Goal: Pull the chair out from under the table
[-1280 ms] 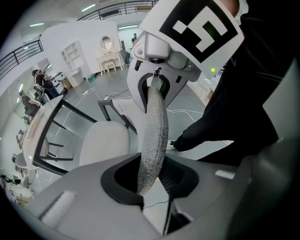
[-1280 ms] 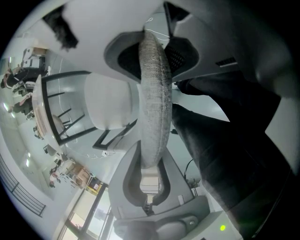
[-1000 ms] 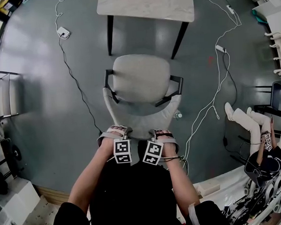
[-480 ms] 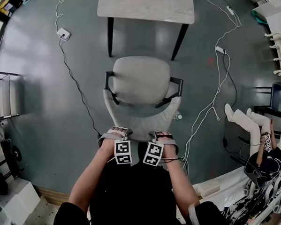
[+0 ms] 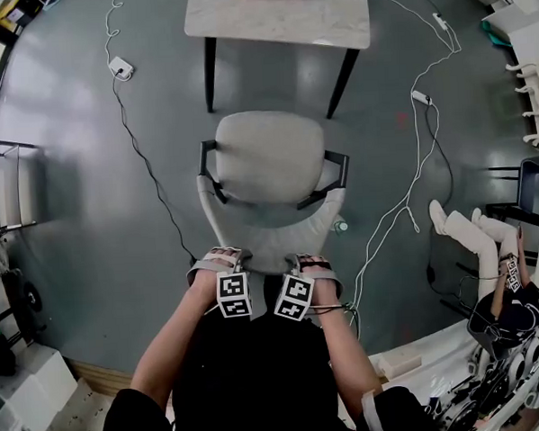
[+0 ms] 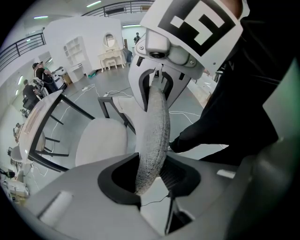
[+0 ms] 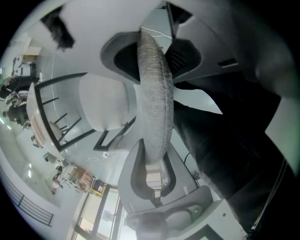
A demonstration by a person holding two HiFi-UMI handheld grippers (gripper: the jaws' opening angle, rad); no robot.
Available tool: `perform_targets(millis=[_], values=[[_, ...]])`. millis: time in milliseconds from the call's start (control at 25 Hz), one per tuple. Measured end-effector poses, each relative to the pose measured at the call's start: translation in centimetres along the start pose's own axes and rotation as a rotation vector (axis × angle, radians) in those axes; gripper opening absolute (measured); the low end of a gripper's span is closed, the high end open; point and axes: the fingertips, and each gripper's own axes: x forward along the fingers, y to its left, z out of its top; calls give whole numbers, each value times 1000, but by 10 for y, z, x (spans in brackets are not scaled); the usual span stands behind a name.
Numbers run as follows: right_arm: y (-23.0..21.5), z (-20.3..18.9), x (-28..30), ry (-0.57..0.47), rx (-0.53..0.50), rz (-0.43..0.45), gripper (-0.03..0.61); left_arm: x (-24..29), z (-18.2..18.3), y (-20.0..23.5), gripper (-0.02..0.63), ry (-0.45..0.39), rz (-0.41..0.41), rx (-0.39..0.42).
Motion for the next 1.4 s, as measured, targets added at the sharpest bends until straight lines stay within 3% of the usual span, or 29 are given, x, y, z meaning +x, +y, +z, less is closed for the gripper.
perform_targets(millis=[960,1120,1400], values=[[1,-3,-40,-16,23,50,147,-34,-3,0,156,33,-85,-69],[-6,-1,-60,-58,68,48,149,-51,2,7,156,-1,-76,-113],[-31,11,-95,-127,142,26,148,-75,13,19,158,-22,-62,-115]])
